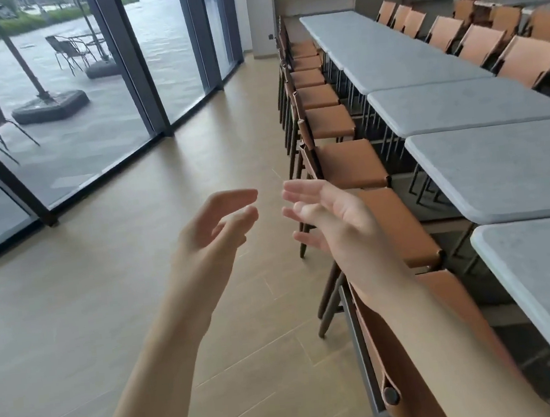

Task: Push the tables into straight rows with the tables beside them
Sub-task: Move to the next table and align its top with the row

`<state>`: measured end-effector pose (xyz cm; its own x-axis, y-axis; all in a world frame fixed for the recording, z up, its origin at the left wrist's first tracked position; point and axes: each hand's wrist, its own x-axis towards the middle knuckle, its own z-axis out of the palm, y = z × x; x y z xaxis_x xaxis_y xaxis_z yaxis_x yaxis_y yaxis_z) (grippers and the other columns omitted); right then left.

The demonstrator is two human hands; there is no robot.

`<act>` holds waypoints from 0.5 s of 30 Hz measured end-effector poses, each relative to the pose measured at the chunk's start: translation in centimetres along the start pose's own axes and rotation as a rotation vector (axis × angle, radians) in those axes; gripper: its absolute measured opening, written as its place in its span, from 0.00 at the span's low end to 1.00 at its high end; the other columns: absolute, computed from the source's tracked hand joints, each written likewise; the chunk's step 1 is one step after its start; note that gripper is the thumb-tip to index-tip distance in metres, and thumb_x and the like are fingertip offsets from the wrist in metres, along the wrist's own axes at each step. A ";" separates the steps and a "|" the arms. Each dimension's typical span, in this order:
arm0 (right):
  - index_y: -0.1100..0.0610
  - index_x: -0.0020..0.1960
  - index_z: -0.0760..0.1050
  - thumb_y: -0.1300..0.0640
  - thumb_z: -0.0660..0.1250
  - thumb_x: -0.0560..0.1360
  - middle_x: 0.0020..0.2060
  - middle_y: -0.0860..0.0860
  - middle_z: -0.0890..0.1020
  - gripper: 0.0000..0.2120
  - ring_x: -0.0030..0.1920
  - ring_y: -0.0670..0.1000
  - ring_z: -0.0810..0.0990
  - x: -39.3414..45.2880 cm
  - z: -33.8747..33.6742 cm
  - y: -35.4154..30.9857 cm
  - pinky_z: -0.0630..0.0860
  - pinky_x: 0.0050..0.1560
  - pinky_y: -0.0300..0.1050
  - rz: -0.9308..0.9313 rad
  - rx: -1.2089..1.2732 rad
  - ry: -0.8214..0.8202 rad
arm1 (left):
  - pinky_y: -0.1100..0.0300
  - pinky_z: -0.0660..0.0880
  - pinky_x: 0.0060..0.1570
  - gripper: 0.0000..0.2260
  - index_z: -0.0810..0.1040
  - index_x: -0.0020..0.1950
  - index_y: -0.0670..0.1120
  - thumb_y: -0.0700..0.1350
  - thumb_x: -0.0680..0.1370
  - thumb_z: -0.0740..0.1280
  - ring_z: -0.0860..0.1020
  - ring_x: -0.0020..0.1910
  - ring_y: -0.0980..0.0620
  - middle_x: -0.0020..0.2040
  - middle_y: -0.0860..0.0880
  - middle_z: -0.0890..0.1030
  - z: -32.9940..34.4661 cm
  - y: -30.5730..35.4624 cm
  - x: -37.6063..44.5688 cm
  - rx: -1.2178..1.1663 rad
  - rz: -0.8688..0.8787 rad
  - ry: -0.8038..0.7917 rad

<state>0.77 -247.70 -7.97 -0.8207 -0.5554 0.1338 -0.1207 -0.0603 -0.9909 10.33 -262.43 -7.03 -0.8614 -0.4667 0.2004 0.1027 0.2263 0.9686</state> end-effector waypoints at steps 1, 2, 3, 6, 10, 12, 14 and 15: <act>0.45 0.62 0.80 0.56 0.65 0.81 0.59 0.41 0.83 0.12 0.62 0.42 0.81 0.7 0.4 0.1 0.79 0.64 0.52 0.002 0.005 0.032 | 0.42 0.75 0.65 0.16 0.83 0.57 0.57 0.59 0.72 0.68 0.82 0.60 0.55 0.57 0.58 0.84 -0.5 -0.3 0.8 0.005 0.004 -0.028; 0.45 0.62 0.80 0.54 0.66 0.80 0.59 0.42 0.84 0.12 0.62 0.43 0.81 1.3 0.6 0.2 0.79 0.64 0.51 0.001 0.011 0.068 | 0.42 0.75 0.66 0.17 0.83 0.57 0.59 0.61 0.70 0.68 0.82 0.60 0.56 0.57 0.59 0.84 -0.8 -0.5 1.6 0.013 0.005 -0.058; 0.44 0.61 0.80 0.51 0.66 0.78 0.59 0.42 0.84 0.12 0.62 0.43 0.81 2.0 0.9 0.3 0.80 0.64 0.51 -0.003 0.012 0.107 | 0.43 0.74 0.67 0.18 0.82 0.57 0.60 0.62 0.69 0.68 0.82 0.59 0.57 0.57 0.59 0.84 -1.1 -0.8 2.4 0.019 0.004 -0.085; 0.44 0.60 0.80 0.53 0.65 0.80 0.58 0.41 0.84 0.11 0.62 0.43 0.81 3.9 1.1 0.8 0.80 0.63 0.49 0.000 0.016 0.188 | 0.44 0.75 0.66 0.19 0.82 0.58 0.61 0.61 0.69 0.68 0.82 0.60 0.58 0.56 0.60 0.84 -1.7 -1.6 5.4 0.017 0.004 -0.156; 0.45 0.59 0.81 0.57 0.63 0.82 0.57 0.42 0.84 0.11 0.61 0.42 0.82 7.5 0.7 1.6 0.80 0.62 0.48 0.015 0.047 0.284 | 0.47 0.75 0.65 0.14 0.82 0.57 0.63 0.57 0.72 0.71 0.81 0.59 0.60 0.56 0.60 0.85 -1.6 -2.7 10.2 0.046 0.023 -0.257; 0.45 0.58 0.81 0.57 0.63 0.82 0.56 0.43 0.85 0.11 0.60 0.43 0.82 10.2 0.6 2.1 0.80 0.62 0.48 0.021 0.067 0.320 | 0.50 0.76 0.64 0.12 0.82 0.56 0.63 0.55 0.74 0.69 0.81 0.60 0.61 0.55 0.60 0.85 -1.3 -3.4 13.2 0.051 0.031 -0.295; 0.45 0.58 0.81 0.57 0.63 0.82 0.56 0.43 0.85 0.11 0.60 0.43 0.82 13.3 0.2 2.7 0.80 0.63 0.48 0.017 0.083 0.341 | 0.51 0.76 0.63 0.12 0.82 0.57 0.61 0.54 0.74 0.68 0.81 0.60 0.62 0.55 0.60 0.85 -0.6 -3.9 16.6 0.046 0.038 -0.322; 0.46 0.58 0.81 0.58 0.63 0.82 0.56 0.43 0.85 0.11 0.60 0.43 0.82 15.0 -0.1 3.0 0.80 0.63 0.48 0.015 0.089 0.347 | 0.51 0.76 0.63 0.13 0.82 0.58 0.60 0.54 0.74 0.68 0.81 0.59 0.62 0.55 0.61 0.85 0.0 -4.1 18.4 0.043 0.042 -0.337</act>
<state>-11.90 -256.14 -8.98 -0.9646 -0.2431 0.1024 -0.0710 -0.1344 -0.9884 -6.01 -271.95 -7.35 -0.9736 -0.1486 0.1732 0.1267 0.2790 0.9519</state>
